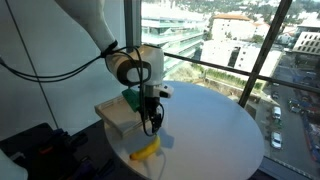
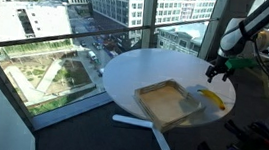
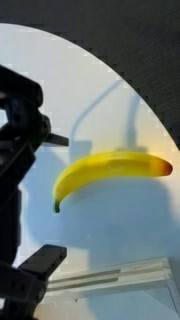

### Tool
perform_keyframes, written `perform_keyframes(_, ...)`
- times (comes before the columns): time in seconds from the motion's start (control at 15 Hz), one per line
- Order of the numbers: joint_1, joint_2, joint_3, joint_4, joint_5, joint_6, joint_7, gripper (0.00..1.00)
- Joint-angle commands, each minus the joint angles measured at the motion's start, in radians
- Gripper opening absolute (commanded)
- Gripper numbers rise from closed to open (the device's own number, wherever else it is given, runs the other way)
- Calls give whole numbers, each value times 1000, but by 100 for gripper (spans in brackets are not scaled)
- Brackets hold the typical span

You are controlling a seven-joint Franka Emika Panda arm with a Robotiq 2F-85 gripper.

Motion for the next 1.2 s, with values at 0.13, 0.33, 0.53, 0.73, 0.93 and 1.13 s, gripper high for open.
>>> perform_keyframes(0.13, 12, 36, -20, -14, -43, 53, 56, 100)
perform_keyframes(0.33, 7, 64, -31, -9, -38, 51, 59, 100)
perform_keyframes(0.53, 4, 86, -43, -5, -35, 46, 57, 100)
perform_keyframes(0.73, 5, 108, -56, -1, -39, 48, 59, 100)
perform_keyframes(0.93, 5, 126, -65, 3, -39, 57, 58, 100)
perform_keyframes(1.13, 5, 140, -66, 6, -36, 71, 54, 100)
